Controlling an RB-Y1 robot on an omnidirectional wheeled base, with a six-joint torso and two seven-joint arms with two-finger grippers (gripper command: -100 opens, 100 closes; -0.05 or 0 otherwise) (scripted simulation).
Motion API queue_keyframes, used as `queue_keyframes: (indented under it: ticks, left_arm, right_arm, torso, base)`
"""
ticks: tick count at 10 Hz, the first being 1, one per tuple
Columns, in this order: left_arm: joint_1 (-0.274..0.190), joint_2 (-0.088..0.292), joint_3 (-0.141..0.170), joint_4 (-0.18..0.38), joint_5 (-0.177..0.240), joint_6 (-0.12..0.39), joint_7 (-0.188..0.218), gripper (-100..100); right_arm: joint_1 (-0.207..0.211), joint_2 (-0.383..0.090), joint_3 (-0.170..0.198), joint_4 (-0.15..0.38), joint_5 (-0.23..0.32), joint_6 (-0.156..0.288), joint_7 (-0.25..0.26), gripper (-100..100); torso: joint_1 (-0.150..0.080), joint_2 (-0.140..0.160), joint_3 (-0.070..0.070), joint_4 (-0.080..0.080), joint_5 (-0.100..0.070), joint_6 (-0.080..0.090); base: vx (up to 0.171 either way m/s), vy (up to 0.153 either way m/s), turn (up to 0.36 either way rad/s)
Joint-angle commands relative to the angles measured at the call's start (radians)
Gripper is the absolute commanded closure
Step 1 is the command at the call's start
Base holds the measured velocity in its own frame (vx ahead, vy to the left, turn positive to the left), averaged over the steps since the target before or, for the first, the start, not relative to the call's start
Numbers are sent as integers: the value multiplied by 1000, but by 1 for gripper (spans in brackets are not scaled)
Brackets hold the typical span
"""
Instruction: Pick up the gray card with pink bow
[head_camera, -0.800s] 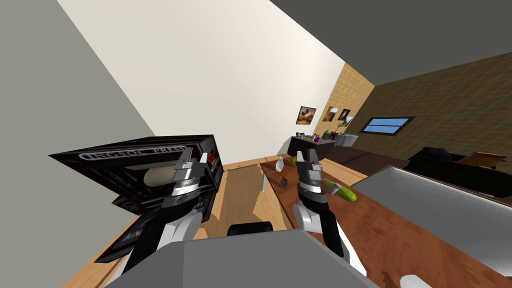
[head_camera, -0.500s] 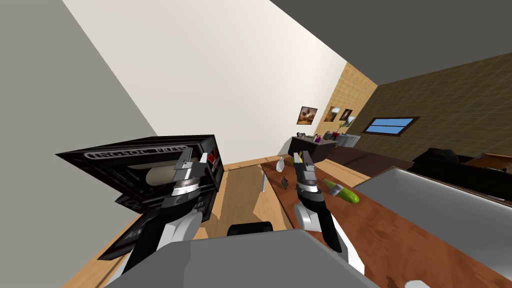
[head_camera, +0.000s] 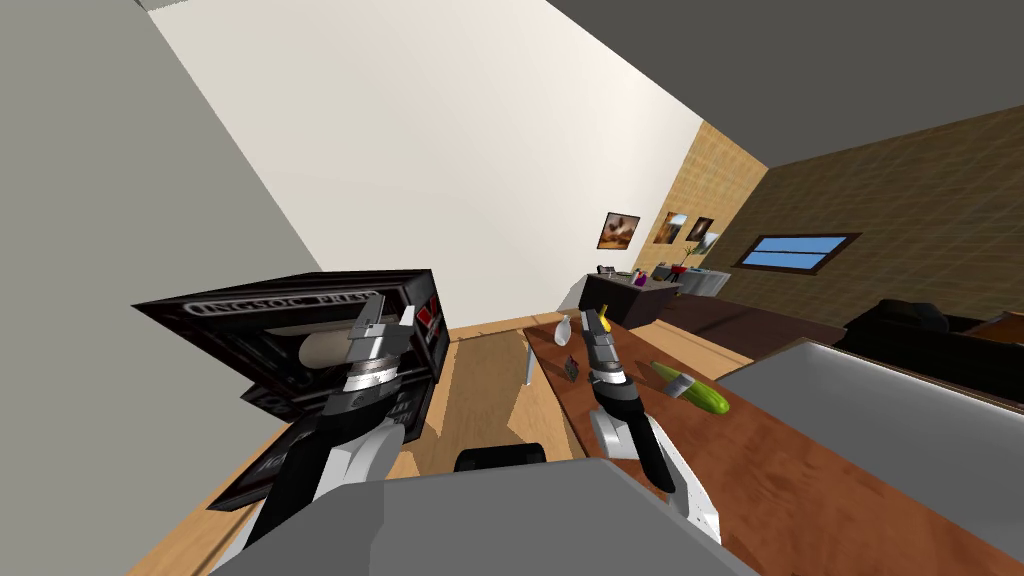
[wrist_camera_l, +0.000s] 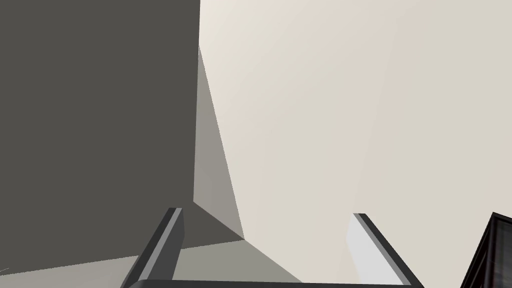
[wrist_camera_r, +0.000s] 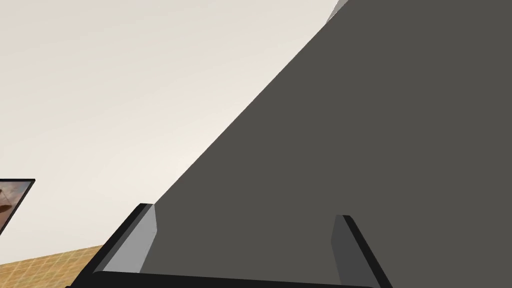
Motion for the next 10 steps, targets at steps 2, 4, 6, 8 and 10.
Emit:
queue_keyframes:
  ticks: [2, 4, 6, 8, 10]
  left_arm:
    - [0, 0, 0, 0, 0, 0, 0, 0]
    - [0, 0, 0, 0, 0, 0, 0, 0]
    - [0, 0, 0, 0, 0, 0, 0, 0]
    - [0, 0, 0, 0, 0, 0, 0, 0]
    - [0, 0, 0, 0, 0, 0, 0, 0]
  right_arm:
    - [-17, -45, -12, 88, 44, -26, 57, -100]
    - [-34, -80, -21, 156, 83, -50, 109, -100]
    - [-43, -96, -25, 209, 104, -63, 136, -100]
    - [-52, -112, -30, 257, 124, -76, 164, -100]
    - [-62, -127, -35, 303, 144, -90, 193, -100]
  torso:
    - [0, 0, 0, 0, 0, 0]
    - [0, 0, 0, 0, 0, 0]
    - [0, 0, 0, 0, 0, 0]
    - [0, 0, 0, 0, 0, 0]
    - [0, 0, 0, 0, 0, 0]
  base:
    - [17, -5, 55]
    - [21, -9, 61]
    - [15, -4, 27]
    - [16, -4, 47]
    - [11, -4, 35]
